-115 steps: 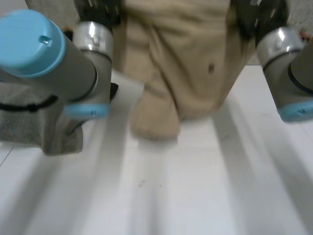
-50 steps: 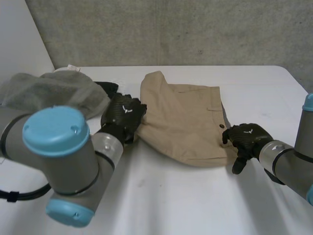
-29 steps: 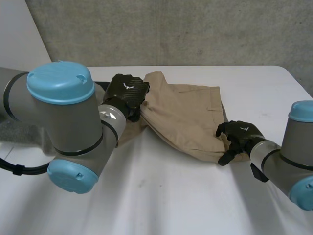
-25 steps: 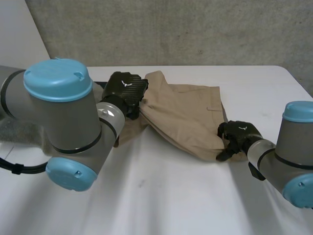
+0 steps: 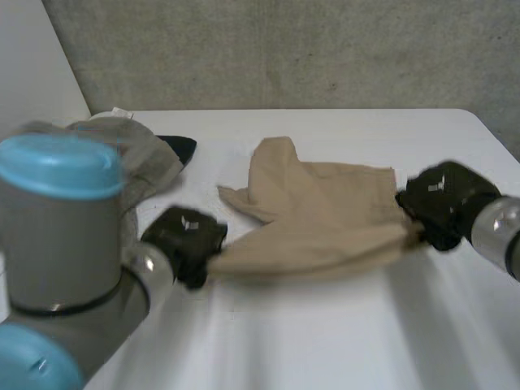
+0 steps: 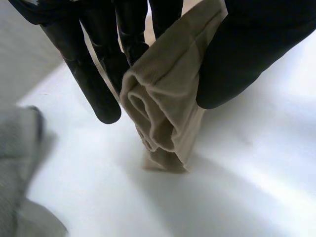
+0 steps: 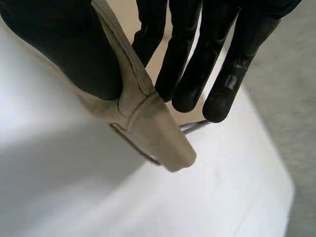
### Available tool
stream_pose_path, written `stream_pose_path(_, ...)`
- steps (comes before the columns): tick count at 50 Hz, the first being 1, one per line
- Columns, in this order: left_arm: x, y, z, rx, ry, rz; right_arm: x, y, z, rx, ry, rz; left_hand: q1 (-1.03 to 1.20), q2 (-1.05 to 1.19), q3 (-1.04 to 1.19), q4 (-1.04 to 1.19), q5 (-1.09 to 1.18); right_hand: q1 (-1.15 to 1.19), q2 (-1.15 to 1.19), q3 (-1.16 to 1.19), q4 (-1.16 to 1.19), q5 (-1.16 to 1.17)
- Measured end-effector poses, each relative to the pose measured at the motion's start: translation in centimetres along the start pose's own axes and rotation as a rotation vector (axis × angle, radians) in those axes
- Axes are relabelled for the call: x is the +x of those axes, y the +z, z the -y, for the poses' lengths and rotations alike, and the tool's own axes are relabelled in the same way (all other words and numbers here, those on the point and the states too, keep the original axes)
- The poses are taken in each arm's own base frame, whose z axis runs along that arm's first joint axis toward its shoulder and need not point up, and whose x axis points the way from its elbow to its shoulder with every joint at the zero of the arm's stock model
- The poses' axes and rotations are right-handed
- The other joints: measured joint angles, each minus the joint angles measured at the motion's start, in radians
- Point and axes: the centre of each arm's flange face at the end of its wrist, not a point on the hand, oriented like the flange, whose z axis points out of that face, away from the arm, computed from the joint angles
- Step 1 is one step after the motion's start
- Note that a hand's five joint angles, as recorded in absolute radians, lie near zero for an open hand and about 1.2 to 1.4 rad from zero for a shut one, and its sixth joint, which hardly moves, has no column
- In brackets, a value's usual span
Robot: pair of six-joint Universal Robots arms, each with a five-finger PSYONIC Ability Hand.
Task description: Fold the laundry.
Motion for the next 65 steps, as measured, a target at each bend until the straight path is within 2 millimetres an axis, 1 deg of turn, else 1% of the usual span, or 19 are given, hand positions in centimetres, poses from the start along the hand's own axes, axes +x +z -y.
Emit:
stream_pose_path(6, 1.8, -1.2, -2.0, -0.046, 0.089, -0.082, -1.9, -1.0, -1.4, -0.102, -0.059, 0.125, 0.000, 0.000, 0.000, 0.000, 0.000, 0.000, 0.000, 0.000, 0.000, 0.000)
stream_pose_path(15, 1.6, 3.7, -0.8, 0.055, 0.172, -0.013, -2.1, 3.6, -2.4, -0.119, -0.053, 0.118, 0.000, 0.000, 0.000, 0.000, 0.000, 0.008, 0.000, 0.000, 0.000, 0.006)
stream_pose_path(16, 0.1, 6.2, 0.9, 0.119, 0.194, 0.078, -1.3, 5.1, -2.1, -0.102, -0.050, 0.073, 0.000, 0.000, 0.000, 0.000, 0.000, 0.008, 0.000, 0.000, 0.000, 0.006)
stream_pose_path(18, -1.2, 7.5, 2.3, 0.169, 0.203, 0.145, 0.1, 6.7, -1.3, -0.062, -0.048, -0.007, 0.000, 0.000, 0.000, 0.000, 0.000, 0.008, 0.000, 0.000, 0.000, 0.006)
stream_pose_path(20, -3.6, 9.0, 5.3, 0.274, 0.213, 0.272, 2.3, 8.3, 0.4, 0.014, -0.048, -0.126, 0.000, 0.000, 0.000, 0.000, 0.000, 0.008, 0.000, 0.000, 0.000, 0.006)
stream_pose_path(22, -4.9, 9.4, 7.0, 0.342, 0.214, 0.337, 3.5, 8.7, 1.4, 0.064, -0.049, -0.190, 0.000, 0.000, 0.000, 0.000, 0.000, 0.008, 0.000, 0.000, 0.000, 0.006)
stream_pose_path(23, -6.9, 9.5, 10.0, 0.466, 0.211, 0.447, 5.6, 9.2, 3.6, 0.170, -0.049, -0.310, 0.000, 0.000, 0.000, 0.000, 0.000, 0.008, 0.000, 0.000, 0.000, 0.006)
stream_pose_path(26, -9.6, 8.8, 14.2, 0.664, 0.193, 0.610, 8.0, 9.3, 6.2, 0.305, -0.047, -0.447, 0.000, 0.000, 0.000, 0.000, 0.000, 0.008, 0.000, 0.000, 0.000, 0.006)
stream_pose_path(27, -10.8, 7.8, 16.3, 0.772, 0.177, 0.693, 10.2, 8.7, 8.7, 0.443, -0.044, -0.579, 0.000, 0.001, 0.000, 0.000, 0.000, 0.008, 0.000, 0.000, 0.000, 0.007)
stream_pose_path(30, -12.5, 5.6, 19.3, 0.945, 0.145, 0.817, 12.7, 7.2, 11.8, 0.634, -0.044, -0.751, 0.000, 0.002, 0.000, 0.000, 0.000, 0.008, 0.000, 0.000, 0.000, 0.009)
stream_pose_path(32, -13.2, 3.9, 20.9, 1.044, 0.121, 0.882, 13.9, 6.1, 13.3, 0.741, -0.048, -0.842, 0.000, 0.002, 0.000, 0.000, 0.000, 0.008, 0.000, 0.000, 0.000, 0.009)
stream_pose_path(35, -13.4, 2.7, 21.5, 1.105, 0.101, 0.913, 14.4, 5.5, 14.2, 0.819, -0.055, -0.895, 0.000, 0.003, 0.000, 0.000, 0.002, 0.008, 0.000, 0.000, 0.000, 0.013)
stream_pose_path(38, -13.2, 2.7, 21.2, 1.103, 0.098, 0.907, 14.1, 5.6, 14.3, 0.833, -0.058, -0.894, 0.000, 0.004, 0.000, 0.000, 0.012, 0.008, 0.000, 0.000, 0.000, 0.014)
stream_pose_path(41, -11.9, 4.3, 18.8, 1.022, 0.117, 0.850, 12.5, 6.7, 13.8, 0.810, -0.056, -0.839, 0.002, 0.004, 0.001, 0.000, 0.024, 0.008, 0.000, 0.000, 0.000, 0.020)
stream_pose_path(47, -9.4, 7.7, 13.3, 0.838, 0.161, 0.735, 7.4, 10.8, 10.0, 0.663, -0.046, -0.653, 0.003, 0.005, 0.001, 0.000, 0.024, 0.008, 0.000, 0.000, 0.000, 0.022)
stream_pose_path(52, -6.5, 10.2, 8.0, 0.676, 0.200, 0.627, 2.9, 13.9, 5.6, 0.519, -0.039, -0.503, 0.003, 0.005, 0.001, 0.000, 0.024, 0.008, 0.000, 0.000, 0.000, 0.022)
stream_pose_path(56, -3.1, 12.0, 3.4, 0.528, 0.241, 0.506, -1.1, 15.6, 2.1, 0.394, -0.037, -0.371, 0.003, 0.005, 0.001, 0.000, 0.024, 0.008, 0.000, 0.000, 0.000, 0.022)
stream_pose_path(61, -0.4, 11.5, -0.2, 0.384, 0.278, 0.391, -3.5, 15.3, -0.2, 0.284, -0.033, -0.261, 0.003, 0.005, 0.001, 0.000, 0.024, 0.009, 0.000, 0.000, 0.000, 0.022)
stream_pose_path(65, 0.3, 8.4, -1.5, 0.281, 0.303, 0.325, -4.1, 12.4, -1.0, 0.172, -0.031, -0.159, 0.003, 0.005, 0.001, 0.000, 0.024, 0.013, 0.000, 0.000, 0.000, 0.022)
